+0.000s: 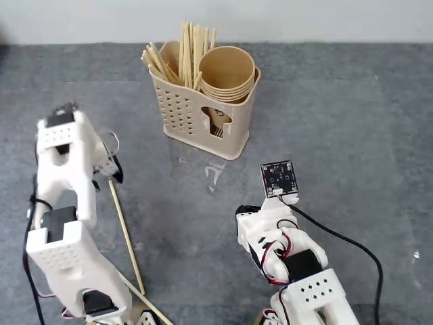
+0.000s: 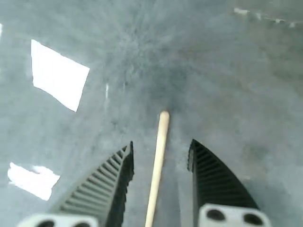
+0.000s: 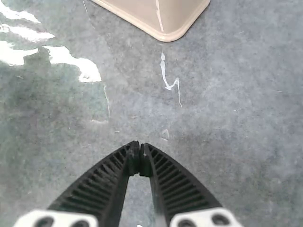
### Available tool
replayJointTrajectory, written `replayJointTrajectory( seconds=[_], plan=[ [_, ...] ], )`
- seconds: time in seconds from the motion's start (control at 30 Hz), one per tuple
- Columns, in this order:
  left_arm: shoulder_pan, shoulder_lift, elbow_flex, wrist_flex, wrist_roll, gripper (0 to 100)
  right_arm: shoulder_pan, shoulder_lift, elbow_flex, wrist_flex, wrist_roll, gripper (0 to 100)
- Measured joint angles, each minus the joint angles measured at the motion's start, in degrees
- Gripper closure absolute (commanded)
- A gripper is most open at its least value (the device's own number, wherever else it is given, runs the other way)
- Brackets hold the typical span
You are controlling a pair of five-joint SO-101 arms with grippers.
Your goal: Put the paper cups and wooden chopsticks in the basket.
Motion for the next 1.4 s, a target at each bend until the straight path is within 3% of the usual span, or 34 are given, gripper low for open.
replayJointTrajectory(
  seconds=[0.13, 0.27, 0.4, 0.77, 0.9, 1.1, 1.4],
  plan=[
    [1.1, -0.2, 6.4, -6.4, -0.1, 83, 0.0, 0.0, 0.0, 0.0, 0.0, 99.0],
    [2.7, -1.1, 9.5, -10.0, -0.1, 99, 0.0, 0.0, 0.0, 0.0, 0.0, 99.0],
    [4.7, -1.3, 11.0, -12.8, -0.4, 99, 0.0, 0.0, 0.0, 0.0, 0.0, 99.0],
    [5.5, -0.5, 9.1, -10.7, 1.9, 99, 0.0, 0.0, 0.0, 0.0, 0.2, 99.0],
    [5.4, 0.1, 0.0, -1.1, 4.0, 99, 0.0, 0.0, 0.0, 0.0, 0.2, 99.0],
    [5.4, 0.0, -25.4, 15.6, 4.3, 99, 0.0, 0.0, 0.0, 0.0, 0.2, 99.0],
    [6.9, 0.0, -58.5, 17.5, 4.5, 99, 0.0, 0.0, 0.0, 0.0, 0.2, 99.0]
  ],
)
